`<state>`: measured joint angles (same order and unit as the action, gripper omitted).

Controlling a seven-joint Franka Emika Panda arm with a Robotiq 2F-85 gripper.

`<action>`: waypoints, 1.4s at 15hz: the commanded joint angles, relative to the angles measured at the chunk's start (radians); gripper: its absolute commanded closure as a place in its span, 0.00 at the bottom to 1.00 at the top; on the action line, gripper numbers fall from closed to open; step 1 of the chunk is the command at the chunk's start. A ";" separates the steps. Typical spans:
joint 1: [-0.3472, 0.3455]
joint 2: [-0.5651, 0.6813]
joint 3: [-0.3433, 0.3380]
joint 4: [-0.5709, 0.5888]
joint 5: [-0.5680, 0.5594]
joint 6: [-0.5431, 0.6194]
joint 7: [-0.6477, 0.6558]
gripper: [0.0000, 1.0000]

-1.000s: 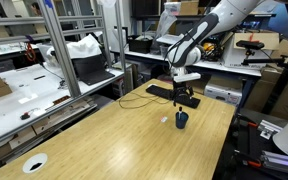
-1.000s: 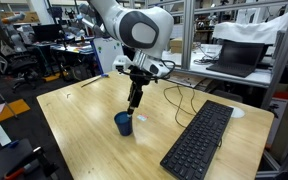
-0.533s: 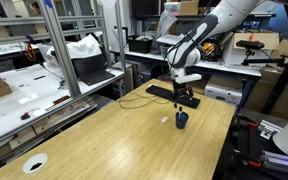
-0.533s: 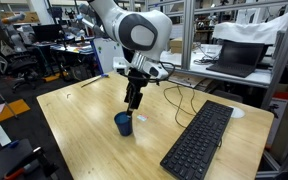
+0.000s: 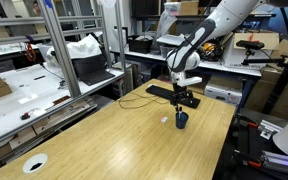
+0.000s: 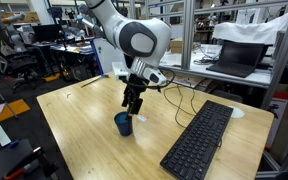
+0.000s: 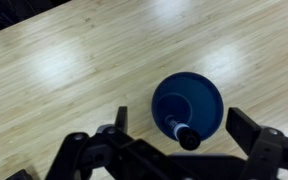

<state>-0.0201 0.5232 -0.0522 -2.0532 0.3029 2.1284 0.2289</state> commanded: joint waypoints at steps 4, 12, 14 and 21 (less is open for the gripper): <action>-0.014 0.026 0.027 0.026 0.019 0.026 -0.026 0.00; -0.001 0.052 0.029 0.042 0.004 0.077 -0.002 0.00; -0.001 0.058 0.027 0.038 0.003 0.095 0.001 0.25; -0.004 0.058 0.028 0.040 0.003 0.114 0.000 0.69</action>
<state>-0.0183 0.5842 -0.0293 -2.0153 0.3040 2.2369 0.2240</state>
